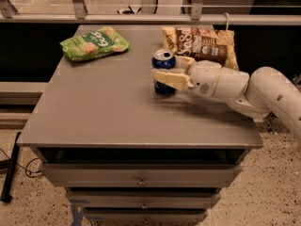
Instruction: Place pepsi can upright
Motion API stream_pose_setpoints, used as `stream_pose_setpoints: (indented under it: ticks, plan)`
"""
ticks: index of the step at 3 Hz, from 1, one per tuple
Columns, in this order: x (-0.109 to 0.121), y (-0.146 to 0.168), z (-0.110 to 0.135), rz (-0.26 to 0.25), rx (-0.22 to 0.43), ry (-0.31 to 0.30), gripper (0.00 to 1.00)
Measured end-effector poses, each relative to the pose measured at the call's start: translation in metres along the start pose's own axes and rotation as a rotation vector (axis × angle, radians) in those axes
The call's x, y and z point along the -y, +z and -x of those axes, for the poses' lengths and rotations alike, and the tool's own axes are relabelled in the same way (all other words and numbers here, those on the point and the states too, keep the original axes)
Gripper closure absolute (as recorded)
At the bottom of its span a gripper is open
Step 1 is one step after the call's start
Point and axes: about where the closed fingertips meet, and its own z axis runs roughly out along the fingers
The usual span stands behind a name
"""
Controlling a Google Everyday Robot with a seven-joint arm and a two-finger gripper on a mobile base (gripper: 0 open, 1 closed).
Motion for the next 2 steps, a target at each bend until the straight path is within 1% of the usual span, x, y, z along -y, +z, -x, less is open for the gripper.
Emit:
stream_pose_setpoints:
  ticks: [1, 2]
  plan:
    - [-0.001, -0.002, -0.005, 0.011, -0.011, 0.002, 0.0]
    - [0.001, -0.016, -0.013, 0.025, -0.063, 0.001, 0.0]
